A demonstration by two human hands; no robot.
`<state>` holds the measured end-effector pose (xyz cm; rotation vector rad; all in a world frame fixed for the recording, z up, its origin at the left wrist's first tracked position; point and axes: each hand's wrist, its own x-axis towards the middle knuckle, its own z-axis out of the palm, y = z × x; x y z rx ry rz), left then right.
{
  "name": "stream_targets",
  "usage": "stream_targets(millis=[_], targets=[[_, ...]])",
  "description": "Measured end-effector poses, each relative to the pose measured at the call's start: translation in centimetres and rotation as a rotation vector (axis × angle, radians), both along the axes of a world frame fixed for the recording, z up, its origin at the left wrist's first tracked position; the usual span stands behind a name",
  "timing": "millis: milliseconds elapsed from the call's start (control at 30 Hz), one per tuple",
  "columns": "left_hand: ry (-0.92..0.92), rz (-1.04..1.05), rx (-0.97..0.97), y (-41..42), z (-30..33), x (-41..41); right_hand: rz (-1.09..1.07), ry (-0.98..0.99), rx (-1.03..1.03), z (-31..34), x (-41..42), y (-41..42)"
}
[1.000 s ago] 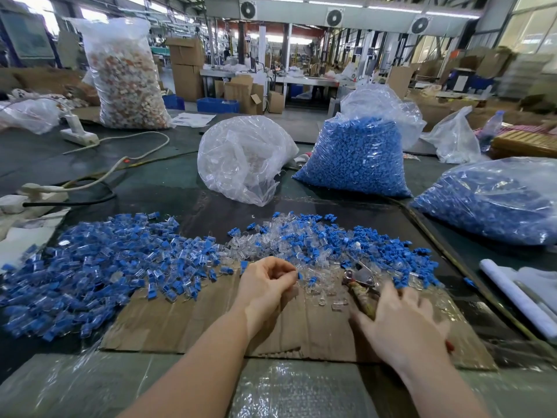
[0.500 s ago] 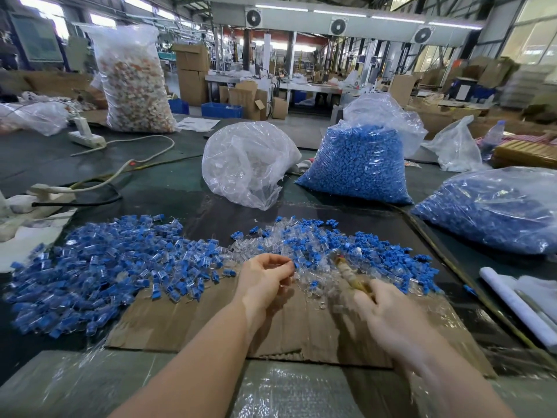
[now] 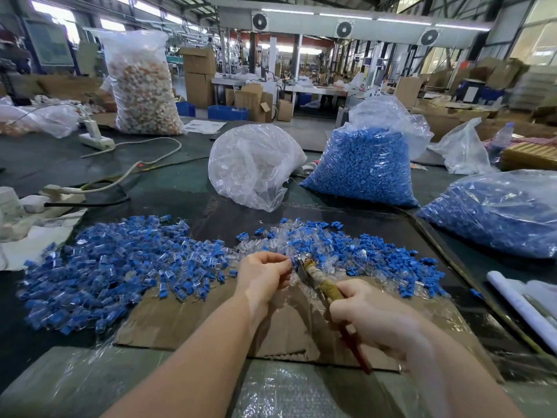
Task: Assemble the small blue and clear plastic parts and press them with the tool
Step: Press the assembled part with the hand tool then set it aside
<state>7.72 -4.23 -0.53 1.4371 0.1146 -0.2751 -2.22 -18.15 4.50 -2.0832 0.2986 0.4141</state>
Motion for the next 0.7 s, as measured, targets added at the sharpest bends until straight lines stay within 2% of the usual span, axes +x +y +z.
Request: stream_targets(millis=[233, 400, 700], targets=[[-0.008, 0.069, -0.022, -0.2, 0.6, 0.1, 0.059, -0.016, 0.024, 0.6, 0.7, 0.4], [-0.039, 0.084, 0.026, -0.2, 0.8, 0.1, 0.09, -0.042, -0.046, 0.9, 0.9, 0.6], [-0.022, 0.083, -0.018, -0.3, 0.6, -0.2, 0.113, -0.083, -0.169, 1.0, 0.8, 1.0]])
